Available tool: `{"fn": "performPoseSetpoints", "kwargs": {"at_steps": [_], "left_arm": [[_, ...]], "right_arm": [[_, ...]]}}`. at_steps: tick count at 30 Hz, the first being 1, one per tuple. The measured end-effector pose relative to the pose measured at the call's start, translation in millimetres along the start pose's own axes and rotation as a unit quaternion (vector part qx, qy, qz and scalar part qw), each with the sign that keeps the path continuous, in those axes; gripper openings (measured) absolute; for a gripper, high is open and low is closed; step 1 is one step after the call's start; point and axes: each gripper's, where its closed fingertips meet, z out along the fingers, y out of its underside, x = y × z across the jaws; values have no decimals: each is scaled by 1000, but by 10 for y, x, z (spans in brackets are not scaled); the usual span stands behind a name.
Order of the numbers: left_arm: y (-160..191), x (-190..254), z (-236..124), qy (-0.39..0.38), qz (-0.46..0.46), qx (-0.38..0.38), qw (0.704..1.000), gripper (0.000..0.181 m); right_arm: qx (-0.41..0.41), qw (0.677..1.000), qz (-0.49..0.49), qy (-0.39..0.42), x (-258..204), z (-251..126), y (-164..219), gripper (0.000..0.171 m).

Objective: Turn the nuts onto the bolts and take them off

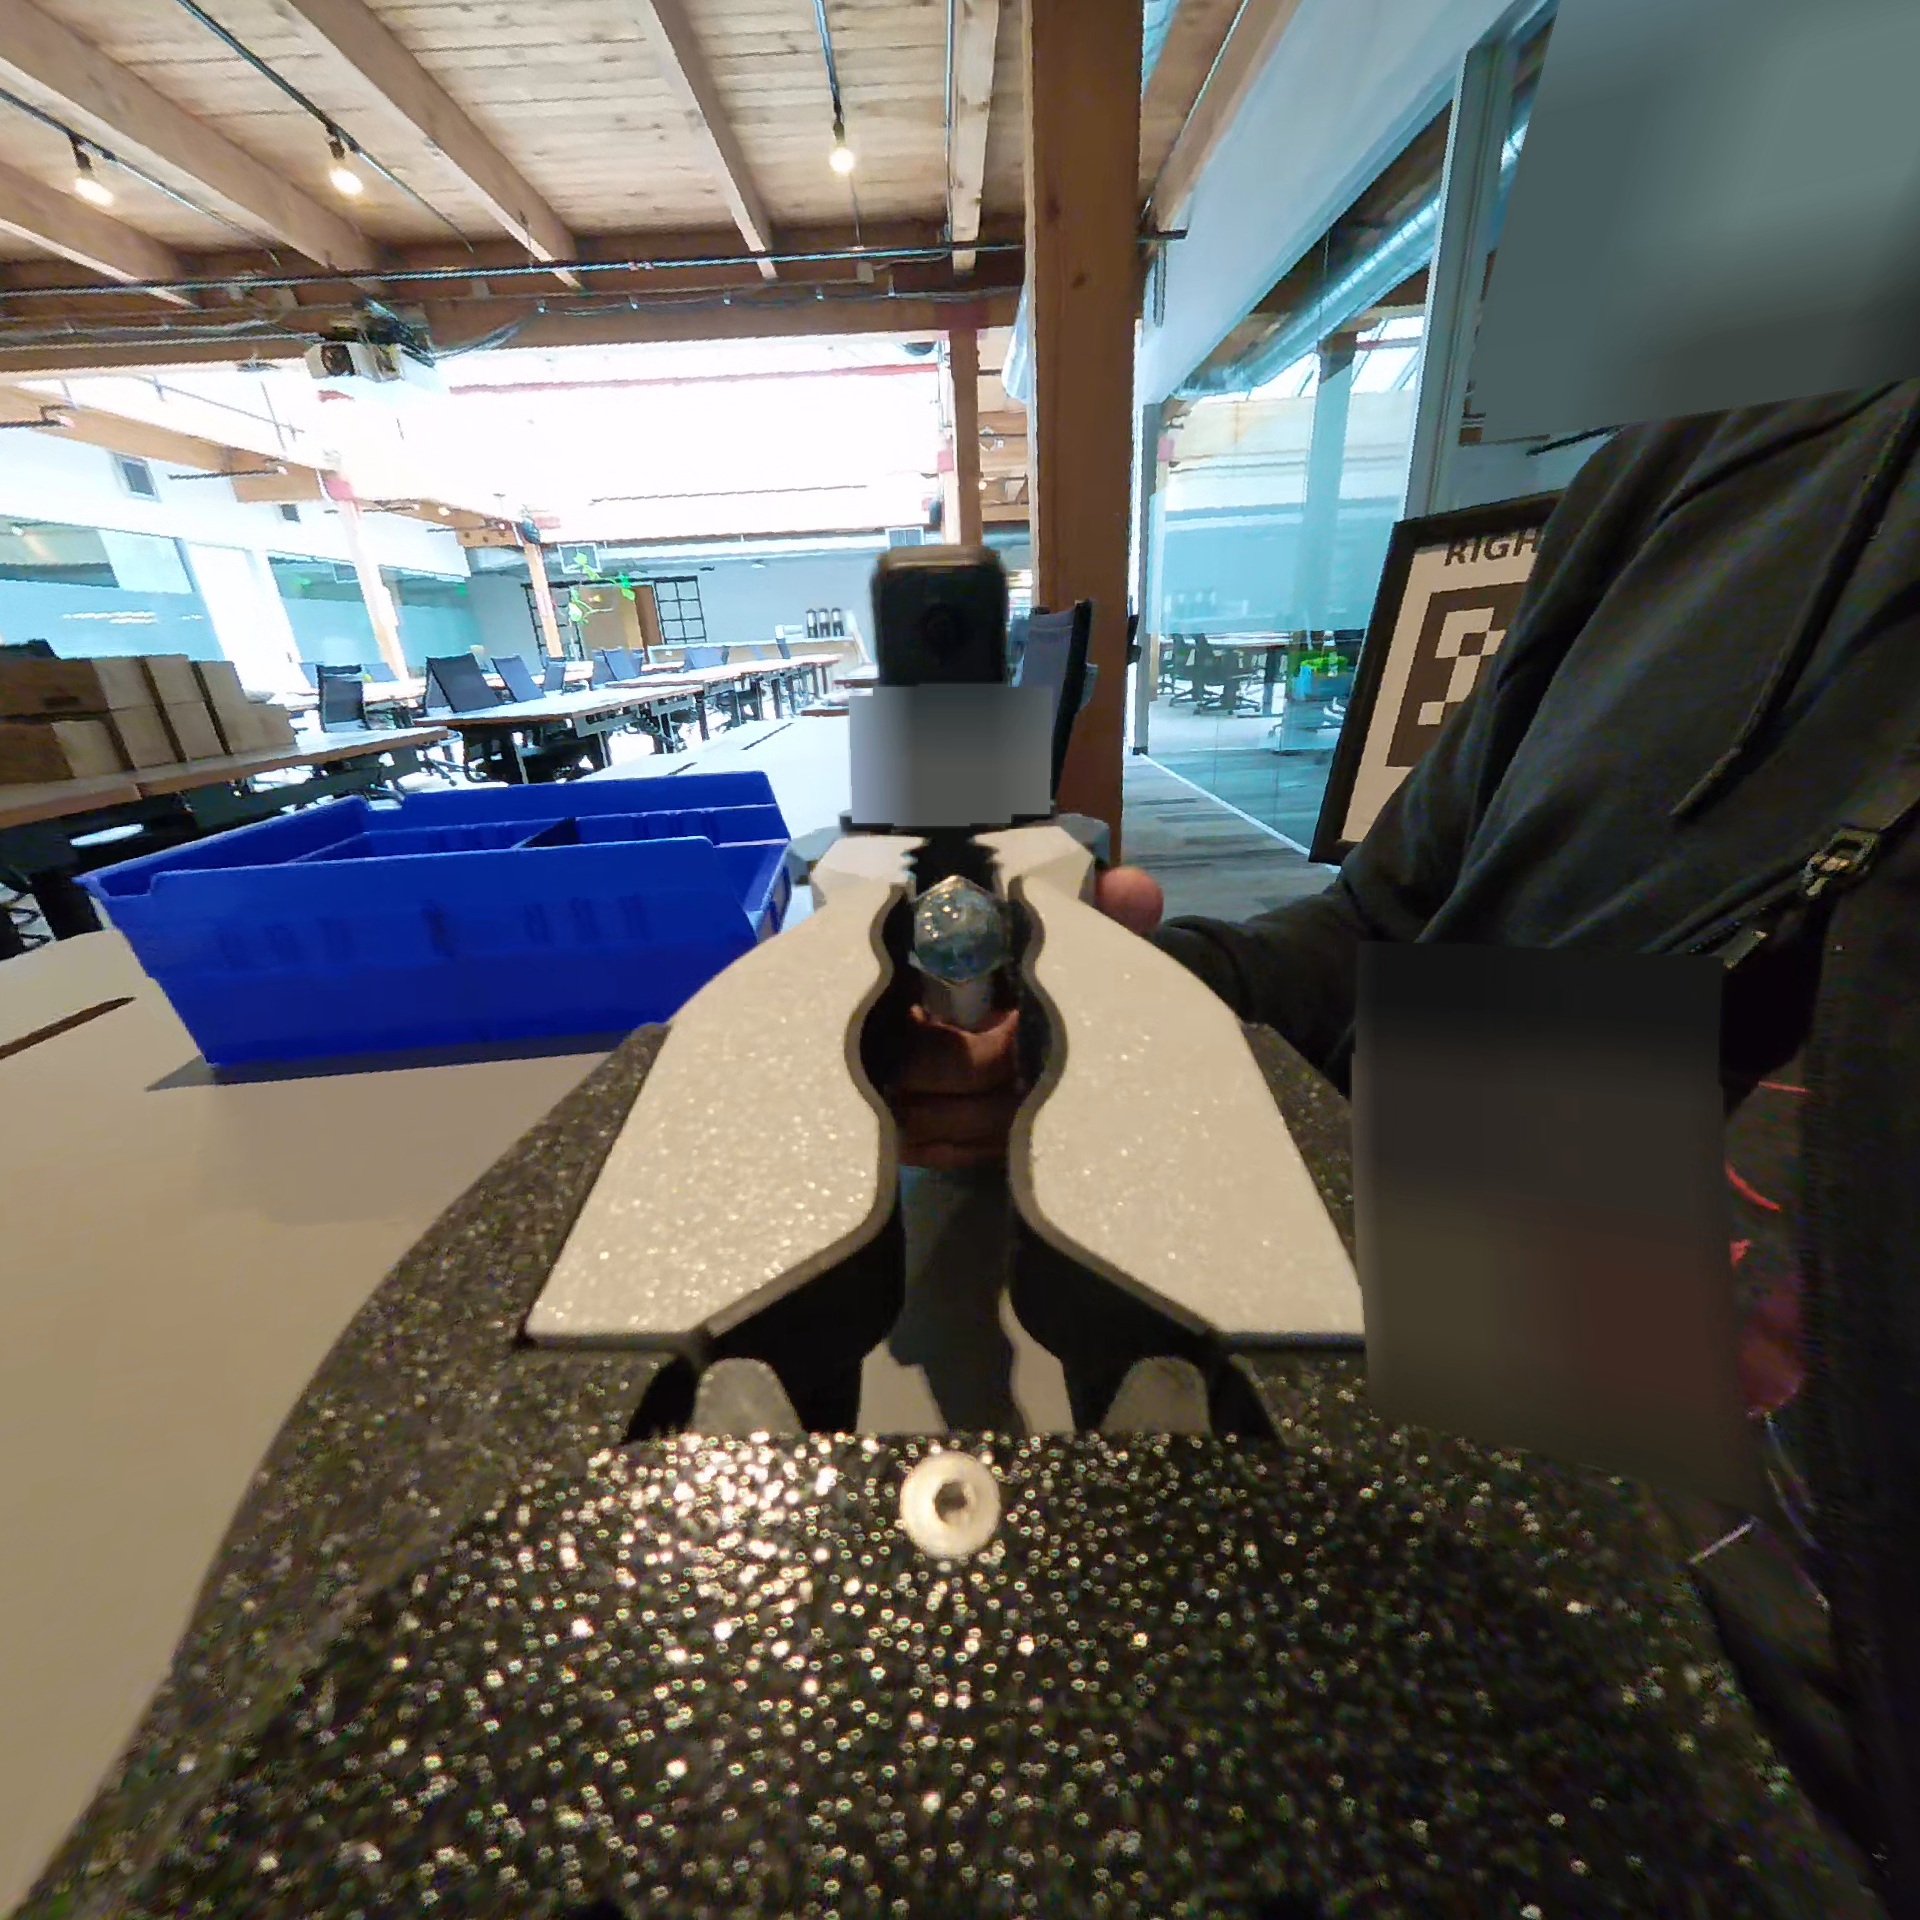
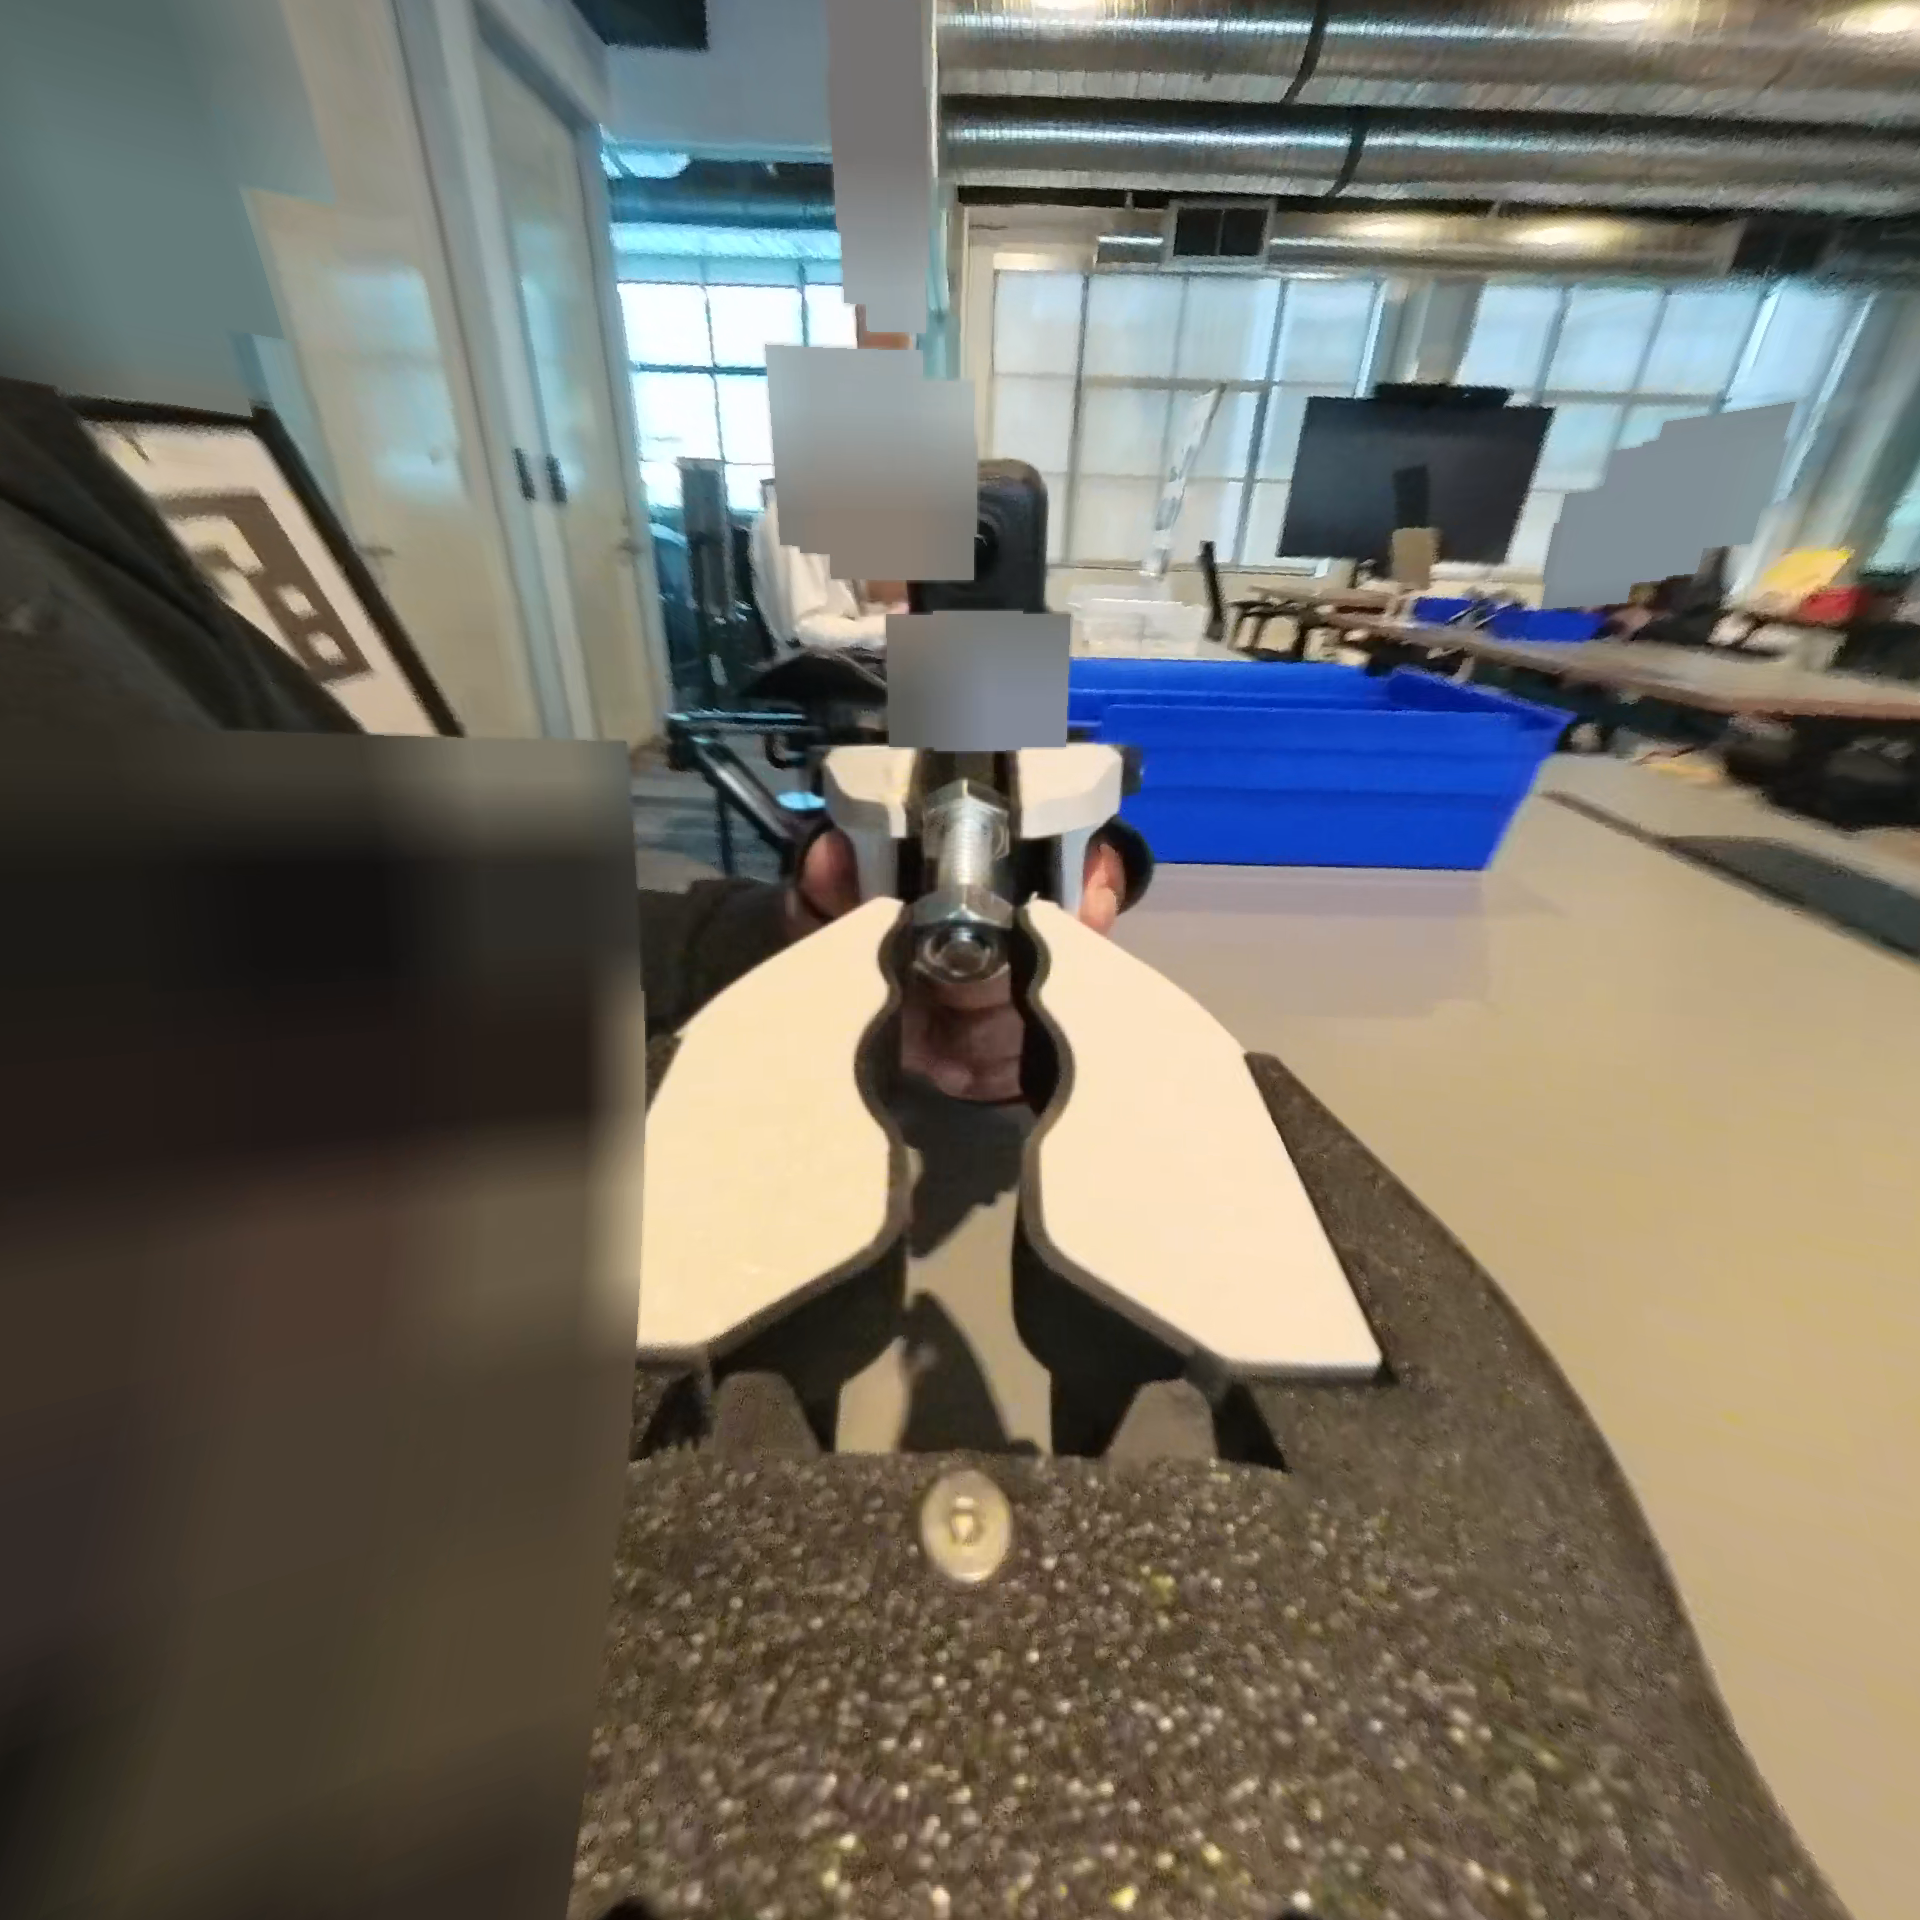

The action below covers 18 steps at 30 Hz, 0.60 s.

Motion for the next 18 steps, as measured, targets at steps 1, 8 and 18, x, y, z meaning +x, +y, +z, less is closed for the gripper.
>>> {"fn": "performPoseSetpoints", "kwargs": {"at_steps": [1, 8, 18], "left_arm": [[5, -10, -2, 1, -10, 1, 1000, 17], [36, -84, -51, 48, -153, 30, 987, 16], [-157, -131, -168, 27, -120, 93, 988, 17]], "right_arm": [[-4, 999, -30, 15, 12, -1, 0, 18], [-77, 898, -391, 185, 96, 12, 21, 18], [21, 991, -99, 91, 89, -56, -125, 36]]}}
